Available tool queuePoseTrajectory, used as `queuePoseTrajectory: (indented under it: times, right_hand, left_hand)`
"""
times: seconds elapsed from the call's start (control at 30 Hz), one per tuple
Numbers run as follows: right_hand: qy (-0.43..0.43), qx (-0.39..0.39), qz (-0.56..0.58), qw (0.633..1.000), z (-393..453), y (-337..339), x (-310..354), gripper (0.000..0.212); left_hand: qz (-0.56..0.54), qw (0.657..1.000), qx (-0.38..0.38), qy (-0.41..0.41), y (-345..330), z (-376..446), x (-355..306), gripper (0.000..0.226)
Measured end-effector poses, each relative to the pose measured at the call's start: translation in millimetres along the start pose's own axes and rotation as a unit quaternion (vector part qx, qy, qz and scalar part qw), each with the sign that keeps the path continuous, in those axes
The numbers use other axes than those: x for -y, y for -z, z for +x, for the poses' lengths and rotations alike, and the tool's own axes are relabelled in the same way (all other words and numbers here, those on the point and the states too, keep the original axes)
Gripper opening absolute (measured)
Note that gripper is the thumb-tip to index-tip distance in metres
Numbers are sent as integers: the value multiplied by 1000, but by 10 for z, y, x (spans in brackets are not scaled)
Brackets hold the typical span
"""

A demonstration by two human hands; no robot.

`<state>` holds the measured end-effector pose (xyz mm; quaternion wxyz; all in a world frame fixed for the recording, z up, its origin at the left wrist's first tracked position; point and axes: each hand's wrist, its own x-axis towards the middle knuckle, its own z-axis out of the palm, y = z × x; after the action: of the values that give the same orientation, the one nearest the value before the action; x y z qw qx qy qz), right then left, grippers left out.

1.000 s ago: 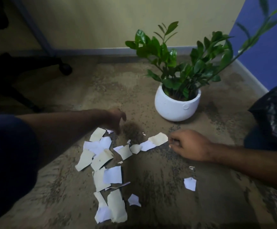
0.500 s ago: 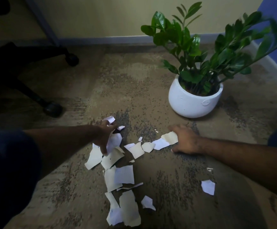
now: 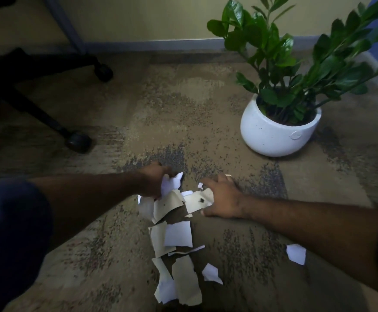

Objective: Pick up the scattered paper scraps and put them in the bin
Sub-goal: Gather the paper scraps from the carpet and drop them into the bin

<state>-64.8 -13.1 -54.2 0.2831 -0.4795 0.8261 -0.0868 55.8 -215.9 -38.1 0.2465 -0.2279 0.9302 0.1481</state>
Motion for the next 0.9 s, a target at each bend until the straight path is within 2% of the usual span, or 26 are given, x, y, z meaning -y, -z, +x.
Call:
queuePoseTrajectory:
  times: [0.2, 0.33, 0.47, 0.57, 0.63, 0.7, 0.77, 0.83, 0.9]
  right_hand:
    - [96, 13, -82, 992, -74, -122, 179, 76]
    - [109, 35, -134, 984, -104, -219, 189, 56]
    - [135, 28, -86, 987, -124, -169, 168, 31]
    - [127, 41, -38, 990, -147, -114, 98, 22]
    - [107, 35, -9, 994, -171, -78, 39, 18]
    - [83, 17, 21, 996, -200, -13, -32, 17]
    - [55, 1, 41, 998, -228, 93, -104, 19]
    - [40, -6, 43, 998, -242, 202, -170, 20]
    - [24, -22, 34, 999, -254, 304, -217, 21]
  left_hand:
    - [-39, 998, -18, -36, -42, 6, -98, 56]
    - [-60, 997, -22, -48, -43, 22, -125, 50]
    - [-50, 996, -19, -67, -26, 17, -158, 45]
    - [-39, 995, 11, -95, -8, -21, -175, 59]
    - [-27, 995, 59, -77, -4, -77, -194, 77]
    - [-4, 994, 86, -72, -31, -126, -220, 84]
    - [30, 992, 72, -94, -71, -151, -260, 77]
    - [44, 990, 46, -122, -80, -135, -303, 54]
    - [39, 992, 46, -112, -21, -98, -345, 38]
